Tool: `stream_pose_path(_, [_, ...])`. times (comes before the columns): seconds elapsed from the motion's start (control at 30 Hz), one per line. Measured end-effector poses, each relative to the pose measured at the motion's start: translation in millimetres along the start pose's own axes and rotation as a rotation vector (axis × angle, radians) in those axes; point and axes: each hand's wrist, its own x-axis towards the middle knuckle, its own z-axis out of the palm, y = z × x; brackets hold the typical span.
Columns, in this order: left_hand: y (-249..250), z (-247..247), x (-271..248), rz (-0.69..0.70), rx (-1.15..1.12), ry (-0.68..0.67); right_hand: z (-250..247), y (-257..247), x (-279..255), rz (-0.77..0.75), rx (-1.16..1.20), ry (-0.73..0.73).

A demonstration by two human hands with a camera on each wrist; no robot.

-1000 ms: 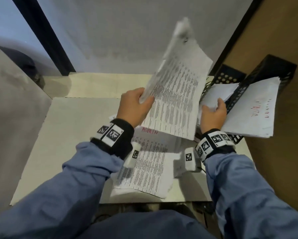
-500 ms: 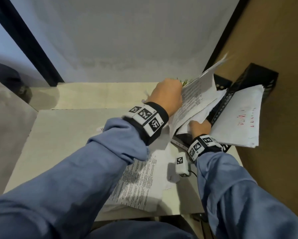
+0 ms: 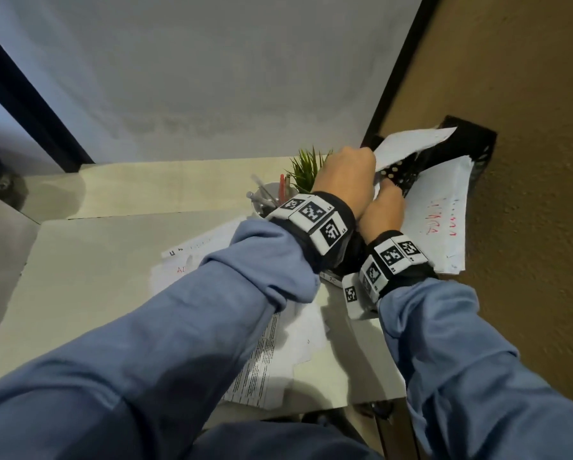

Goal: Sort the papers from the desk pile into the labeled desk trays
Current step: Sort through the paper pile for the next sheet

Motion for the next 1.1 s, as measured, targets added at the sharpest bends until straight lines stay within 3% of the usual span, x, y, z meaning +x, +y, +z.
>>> stream_pose_path(0.23, [-21, 33, 20, -0.17, -0.183, -0.091, -8, -3, -8, -0.089, 0.056, 0.042])
stream_pose_path(0.4, [-47, 61, 20, -0.176, -0.416, -0.086, -15, -6, -6, -0.109, 0.072, 0.037])
stream_pose_path(0.57, [-59, 83, 14, -0.198, -0.25, -0.307, 8, 19, -4, 0.016, -0.128, -0.108])
stream_pose_path(0.7, [-61, 83, 11, -0.176, -0.348, -0.208, 12, 20, -5, 0.024, -0.163, -0.066])
stream_pose_path(0.87, [-68, 78, -5, -0.179, -0.478, -0.274, 21, 19, -9, 0.038, -0.176, -0.168])
stream_pose_path(1.03, [-112, 73, -59, -0.392, -0.874, -0.108, 19, 24, -33, -0.013, 0.05, -0.193])
stream_pose_path(1.1, [-147, 79, -88, -0.526, -0.79, -0.011, 18, 27, -55, -0.025, 0.145, -0.144])
